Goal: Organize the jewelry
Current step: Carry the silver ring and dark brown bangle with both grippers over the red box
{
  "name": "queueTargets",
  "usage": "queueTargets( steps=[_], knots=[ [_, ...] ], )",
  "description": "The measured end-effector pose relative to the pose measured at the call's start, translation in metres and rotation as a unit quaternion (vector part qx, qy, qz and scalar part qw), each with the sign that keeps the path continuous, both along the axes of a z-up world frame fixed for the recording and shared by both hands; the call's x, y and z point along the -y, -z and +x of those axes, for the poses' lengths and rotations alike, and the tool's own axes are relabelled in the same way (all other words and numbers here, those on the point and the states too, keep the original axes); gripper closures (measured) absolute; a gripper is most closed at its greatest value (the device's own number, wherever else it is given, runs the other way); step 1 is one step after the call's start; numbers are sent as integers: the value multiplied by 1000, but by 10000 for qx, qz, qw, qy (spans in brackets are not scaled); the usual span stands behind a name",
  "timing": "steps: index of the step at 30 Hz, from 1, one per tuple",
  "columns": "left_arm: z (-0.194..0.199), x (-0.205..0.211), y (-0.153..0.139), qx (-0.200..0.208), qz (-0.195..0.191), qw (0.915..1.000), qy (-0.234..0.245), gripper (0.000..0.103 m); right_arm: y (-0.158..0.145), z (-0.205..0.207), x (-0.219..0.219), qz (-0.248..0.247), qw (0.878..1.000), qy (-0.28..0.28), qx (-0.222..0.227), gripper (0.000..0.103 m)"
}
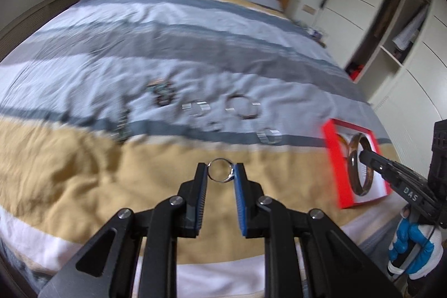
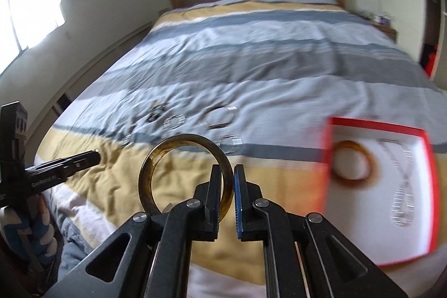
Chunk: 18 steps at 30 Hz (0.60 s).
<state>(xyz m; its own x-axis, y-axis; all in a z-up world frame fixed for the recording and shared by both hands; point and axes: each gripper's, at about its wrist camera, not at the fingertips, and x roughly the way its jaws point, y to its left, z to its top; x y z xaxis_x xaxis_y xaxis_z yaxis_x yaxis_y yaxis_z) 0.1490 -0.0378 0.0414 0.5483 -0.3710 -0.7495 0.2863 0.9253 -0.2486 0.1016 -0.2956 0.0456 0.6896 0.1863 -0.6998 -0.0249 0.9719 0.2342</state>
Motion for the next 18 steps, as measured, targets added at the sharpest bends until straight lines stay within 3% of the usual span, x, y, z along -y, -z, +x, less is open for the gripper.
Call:
queueTargets(
  steps=[9, 18],
  knots=[
    [-12, 127, -8, -41, -27, 9934, 1147, 85, 11, -35, 115, -166, 9958, 893, -105, 94],
    [-23, 246, 13, -164, 238, 9741, 2244, 85, 55, -44, 166, -406, 9917, 1094, -538, 94]
  ],
)
